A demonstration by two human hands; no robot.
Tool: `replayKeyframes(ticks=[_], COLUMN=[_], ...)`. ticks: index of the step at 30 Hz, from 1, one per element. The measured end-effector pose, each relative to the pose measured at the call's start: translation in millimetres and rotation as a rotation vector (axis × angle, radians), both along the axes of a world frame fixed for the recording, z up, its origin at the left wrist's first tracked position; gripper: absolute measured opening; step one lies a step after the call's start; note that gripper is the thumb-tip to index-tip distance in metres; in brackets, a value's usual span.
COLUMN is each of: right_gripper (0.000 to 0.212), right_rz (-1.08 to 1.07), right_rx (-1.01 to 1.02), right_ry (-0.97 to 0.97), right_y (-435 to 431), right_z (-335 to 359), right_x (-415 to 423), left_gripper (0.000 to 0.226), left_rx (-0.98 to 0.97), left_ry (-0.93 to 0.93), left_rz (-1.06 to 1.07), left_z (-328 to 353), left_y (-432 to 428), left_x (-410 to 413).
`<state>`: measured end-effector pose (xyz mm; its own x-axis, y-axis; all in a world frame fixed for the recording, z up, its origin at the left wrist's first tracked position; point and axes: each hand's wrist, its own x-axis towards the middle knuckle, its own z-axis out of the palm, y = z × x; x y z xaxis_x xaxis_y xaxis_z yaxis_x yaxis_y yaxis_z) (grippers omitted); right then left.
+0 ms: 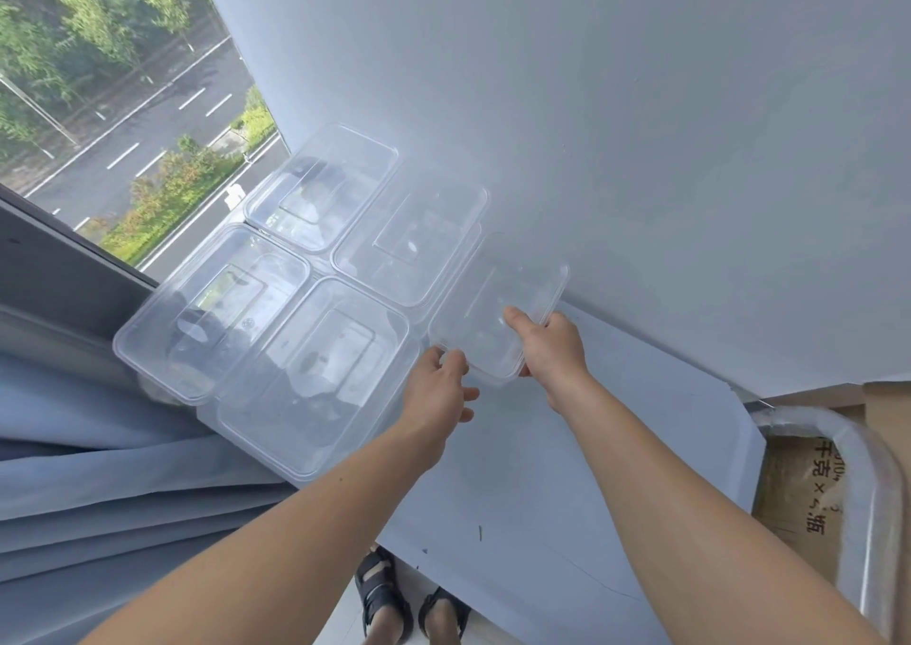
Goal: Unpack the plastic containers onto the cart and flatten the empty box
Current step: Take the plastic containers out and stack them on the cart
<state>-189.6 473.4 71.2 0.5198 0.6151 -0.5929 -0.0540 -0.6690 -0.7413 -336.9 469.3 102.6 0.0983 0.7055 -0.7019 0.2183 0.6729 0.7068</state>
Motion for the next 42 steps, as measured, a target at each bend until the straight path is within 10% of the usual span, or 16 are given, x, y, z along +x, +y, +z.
replayKeyframes(ticks=[22, 32, 42], right_gripper=[0.053, 0.071, 0.069], right_rz=[0.088, 0.338, 0.197], right_rx=[-0.048, -0.118, -0.134], right_ry=[-0.076, -0.440, -0.592], right_y=[-25.6, -132.1, -272.6], right_z=[30.9, 99.8, 174.0], right_x=[-9.8, -25.3, -101.3], left_gripper=[0.028, 0.060, 0.061], left_rx=[-0.041, 0.568, 0.948], left_ry=[0.071, 0.551, 0.472], left_rz=[-0.202, -1.047, -1.469], left_z=[27.1, 78.7, 144.1], left_y=[-14.1, -37.2, -106.9], left_x=[-11.8, -33.8, -59.0])
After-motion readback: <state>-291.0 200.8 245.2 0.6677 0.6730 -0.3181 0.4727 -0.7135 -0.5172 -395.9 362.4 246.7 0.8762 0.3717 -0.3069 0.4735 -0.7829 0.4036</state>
